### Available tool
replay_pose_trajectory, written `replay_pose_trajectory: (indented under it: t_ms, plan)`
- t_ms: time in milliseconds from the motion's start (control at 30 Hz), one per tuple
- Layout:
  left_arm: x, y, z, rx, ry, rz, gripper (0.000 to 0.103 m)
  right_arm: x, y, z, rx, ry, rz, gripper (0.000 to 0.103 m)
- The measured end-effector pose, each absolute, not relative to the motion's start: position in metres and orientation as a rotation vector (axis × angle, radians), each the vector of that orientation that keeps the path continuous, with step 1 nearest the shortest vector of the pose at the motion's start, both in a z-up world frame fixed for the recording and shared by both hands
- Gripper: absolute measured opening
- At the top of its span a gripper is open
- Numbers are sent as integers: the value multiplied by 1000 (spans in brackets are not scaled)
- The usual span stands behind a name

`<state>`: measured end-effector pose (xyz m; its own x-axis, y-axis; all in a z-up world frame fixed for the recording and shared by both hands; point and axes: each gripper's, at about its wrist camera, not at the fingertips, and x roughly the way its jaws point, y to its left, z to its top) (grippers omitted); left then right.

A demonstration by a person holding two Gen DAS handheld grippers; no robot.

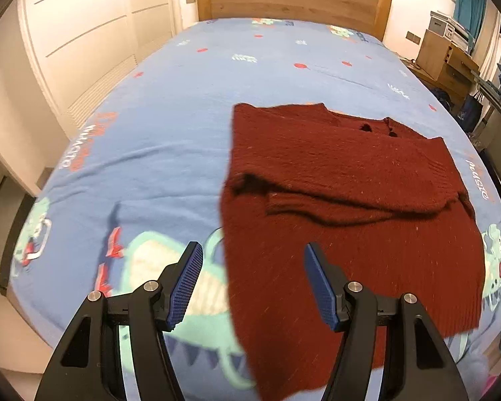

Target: Fold small clothes

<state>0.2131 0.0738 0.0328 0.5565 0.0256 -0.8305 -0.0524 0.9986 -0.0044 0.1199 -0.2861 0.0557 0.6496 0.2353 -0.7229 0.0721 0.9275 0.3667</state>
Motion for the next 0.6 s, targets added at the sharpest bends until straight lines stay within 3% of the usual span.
replay_pose_trajectory:
  t_ms: [333,600]
  plan:
    - [151,109,68,-90,915,74,63,82,-296,87,398,790,111,51]
    - [126,122,58,-135,924,106,64,69,-300,90,402,784,121,53]
